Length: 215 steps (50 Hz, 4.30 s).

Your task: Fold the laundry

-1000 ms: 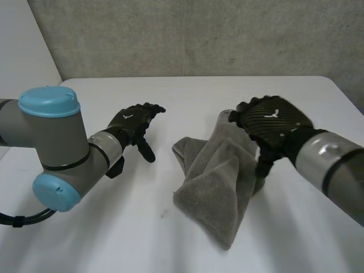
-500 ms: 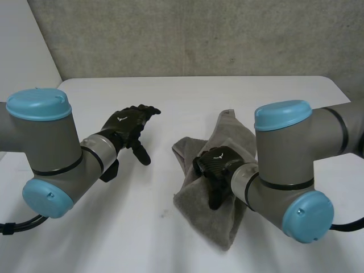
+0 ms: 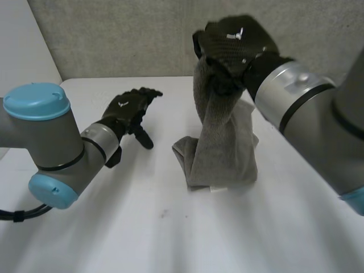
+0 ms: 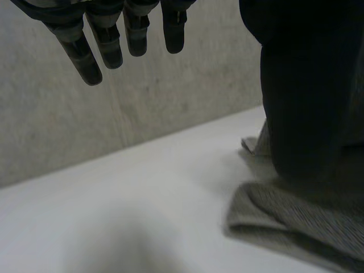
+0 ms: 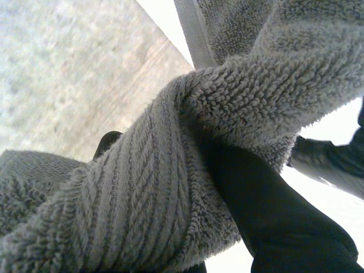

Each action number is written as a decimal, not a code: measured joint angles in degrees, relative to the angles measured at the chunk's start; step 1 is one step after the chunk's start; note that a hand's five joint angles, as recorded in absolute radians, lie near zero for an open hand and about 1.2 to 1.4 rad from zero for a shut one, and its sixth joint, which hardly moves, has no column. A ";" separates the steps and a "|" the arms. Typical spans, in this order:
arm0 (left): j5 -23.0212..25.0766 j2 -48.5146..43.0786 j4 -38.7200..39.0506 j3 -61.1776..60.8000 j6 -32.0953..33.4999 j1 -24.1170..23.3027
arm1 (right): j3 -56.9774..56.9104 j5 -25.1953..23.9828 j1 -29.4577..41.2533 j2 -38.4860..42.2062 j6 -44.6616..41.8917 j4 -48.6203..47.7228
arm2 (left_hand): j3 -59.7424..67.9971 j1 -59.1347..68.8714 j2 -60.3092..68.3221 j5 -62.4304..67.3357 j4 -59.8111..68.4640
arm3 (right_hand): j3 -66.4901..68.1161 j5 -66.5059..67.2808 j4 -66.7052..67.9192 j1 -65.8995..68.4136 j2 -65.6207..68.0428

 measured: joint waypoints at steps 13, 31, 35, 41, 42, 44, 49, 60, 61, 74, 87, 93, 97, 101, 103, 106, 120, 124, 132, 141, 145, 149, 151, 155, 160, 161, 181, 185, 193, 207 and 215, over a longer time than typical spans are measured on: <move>12.99 -6.10 4.68 5.44 -5.79 -3.20 | 1.17 -3.26 0.35 -7.70 -2.38 3.36 | 0.00 0.00 0.00 0.00 0.00 | 0.14 0.14 0.07 0.00 0.00; 25.38 -16.29 1.20 11.77 -13.14 -8.92 | 5.28 -5.45 -1.18 -12.08 -2.45 2.65 | 52.78 54.05 53.34 50.59 53.35 | 0.14 0.20 0.08 0.00 0.00; 23.48 -15.57 0.47 13.19 -13.27 -8.66 | 4.72 -5.35 -3.12 -12.02 -3.16 2.40 | 57.63 55.33 57.69 54.65 57.63 | 0.14 0.20 0.08 0.00 0.00; 13.01 -11.29 0.43 15.02 -12.99 -6.99 | 3.87 -5.08 -6.45 -11.50 -3.79 0.80 | 59.61 55.97 59.47 56.51 59.59 | 0.14 0.20 0.08 0.00 0.00; 8.20 -8.82 0.60 15.31 -12.80 -6.05 | 3.60 -4.90 -7.55 -11.14 -3.82 -0.91 | 59.61 55.97 59.47 56.51 59.59 | 0.14 0.20 0.08 0.00 0.00; 3.07 -5.46 0.73 15.34 -12.48 -4.87 | 3.44 -4.66 -8.20 -10.78 -3.77 -2.85 | 59.85 56.01 59.71 56.82 59.85 | 0.14 0.20 0.08 0.00 0.00; -3.45 1.85 0.66 14.31 -11.36 -3.13 | 3.26 -3.76 -8.70 -9.61 -3.40 -7.15 | 60.01 56.31 59.99 57.12 60.04 | 0.14 0.20 0.08 0.00 0.00; -6.67 20.83 1.16 1.05 -3.39 -3.11 | 3.31 -0.26 -8.42 -1.48 -3.13 -15.61 | 60.09 56.32 60.12 57.12 60.08 | 0.15 0.20 0.10 0.00 0.00; -7.16 21.97 1.25 -0.90 -2.36 -3.20 | 3.38 -0.20 -8.42 -0.60 -3.24 -15.64 | 60.09 56.32 60.12 57.12 60.08 | 0.15 0.20 0.11 0.00 0.00; -15.59 17.79 4.17 -21.91 6.02 -11.56 | 7.31 -0.46 -8.61 12.50 -8.51 -4.03 | 56.11 56.00 56.26 55.19 56.06 | 0.16 0.20 0.11 0.00 0.00; -16.00 6.75 4.31 -21.48 5.71 -16.97 | 14.79 -0.53 -9.57 13.09 -9.07 -4.14 | 31.81 31.19 31.77 29.81 31.68 | 0.16 0.20 0.11 0.00 0.00; -15.86 10.52 4.31 -19.80 5.60 -13.83 | 17.38 -2.02 -11.68 9.63 -8.83 -5.83 | 27.32 26.94 27.38 25.35 27.28 | 0.16 0.20 0.11 0.00 0.00; -15.39 13.65 4.37 -18.49 5.70 -8.96 | 19.52 -4.40 -12.74 5.53 -8.78 -8.22 | 26.61 26.38 26.72 24.63 26.55 | 0.16 0.20 0.11 0.00 0.00; -14.87 14.48 4.36 -17.15 5.75 -6.02 | 20.29 -5.61 -12.99 2.40 -8.75 -9.29 | 26.59 26.36 26.67 24.57 26.50 | 0.16 0.20 0.11 0.00 0.00; -13.85 14.43 4.12 -15.69 5.75 -3.97 | 20.71 -6.22 -13.03 -0.39 -8.72 -9.76 | 26.51 26.12 26.57 24.46 26.36 | 0.16 0.20 0.11 0.00 0.00; -11.81 13.73 3.33 -14.34 5.77 -2.36 | 21.02 -6.48 -12.97 -3.01 -8.70 -9.95 | 25.88 25.59 26.04 23.99 25.83 | 0.16 0.20 0.11 0.00 0.00; -0.27 6.09 -5.08 -9.64 6.41 2.30 | 22.12 -6.63 -12.80 -7.68 -8.89 -10.60 | 19.74 19.31 19.74 17.60 19.56 | 0.16 0.20 0.11 0.00 0.00; -0.22 4.76 -6.31 -8.90 7.18 4.00 | 22.36 -6.65 -12.88 -7.63 -9.08 -10.65 | 19.35 19.07 19.37 17.17 19.10 | 0.16 0.20 0.11 0.00 0.00; -0.67 6.57 -12.06 -10.07 9.72 5.73 | 23.16 -6.62 -12.89 -7.06 -9.36 -10.70 | 16.97 16.66 17.11 14.92 16.79 | 0.16 0.20 0.11 0.00 0.00; -1.01 12.50 -16.35 -14.59 9.97 4.96 | 23.08 -6.48 -12.85 -4.55 -9.57 -11.07 | 15.27 15.00 15.37 13.20 15.12 | 0.16 0.20 0.11 0.00 0.00; -1.30 13.57 -16.38 -16.44 9.89 4.56 | 22.76 -6.27 -12.93 -3.02 -9.66 -11.37 | 15.27 15.00 15.37 13.19 15.12 | 0.16 0.20 0.11 0.00 0.00; -1.72 13.54 -16.09 -18.07 9.85 4.38 | 22.57 -6.10 -13.31 -2.10 -9.95 -11.48 | 15.27 15.00 15.33 13.15 15.06 | 0.16 0.20 0.11 0.00 0.00; -1.84 13.32 -15.85 -18.58 9.85 4.37 | 22.56 -6.07 -13.52 -1.93 -10.11 -11.48 | 15.27 15.00 15.33 13.15 15.02 | 0.16 0.20 0.11 0.00 0.00; -2.04 12.15 -14.52 -19.68 9.85 4.33 | 22.58 -6.04 -13.97 -1.70 -10.45 -11.48 | 15.27 15.00 15.34 13.15 15.03 | 0.16 0.20 0.11 0.00 0.00; -2.10 9.95 -11.97 -20.10 9.86 4.28 | 22.70 -6.05 -14.14 -1.55 -10.57 -11.46 | 15.40 15.04 15.50 13.64 15.31 | 0.15 0.20 0.11 0.00 0.00; -2.10 9.69 -11.69 -20.08 9.86 4.27 | 22.71 -6.05 -14.14 -1.51 -10.57 -11.45 | 15.41 15.06 15.57 13.67 15.45 | 0.15 0.20 0.11 0.00 0.00; -2.62 -0.97 -8.11 -7.68 10.64 4.10 | 17.41 -6.04 -13.98 5.11 -13.63 -12.04 | 57.31 55.35 57.57 54.75 57.31 | 0.15 0.20 0.11 0.00 0.00; -3.73 -2.01 -6.84 3.07 10.73 4.24 | 8.30 -4.93 -13.64 10.27 -16.67 -14.18 | 59.35 56.49 59.62 56.59 59.32 | 0.15 0.20 0.13 0.00 0.00; -6.80 -3.72 -4.10 32.13 10.82 4.32 | -13.46 3.35 -13.18 18.09 -18.90 -30.26 | 60.01 57.09 60.22 57.36 60.04 | 0.14 0.20 0.32 0.00 0.31; -13.35 2.27 4.66 34.00 10.59 4.40 | -9.26 6.70 -13.28 13.85 -18.38 -48.65 | 60.08 57.09 60.28 57.57 60.09 | 0.14 0.20 0.33 0.00 0.31; -12.80 3.42 7.16 11.56 10.69 4.37 | 6.50 3.26 -13.88 13.97 -18.37 -38.65 | 60.09 57.11 60.29 57.61 60.09 | 0.14 0.20 0.33 0.00 0.31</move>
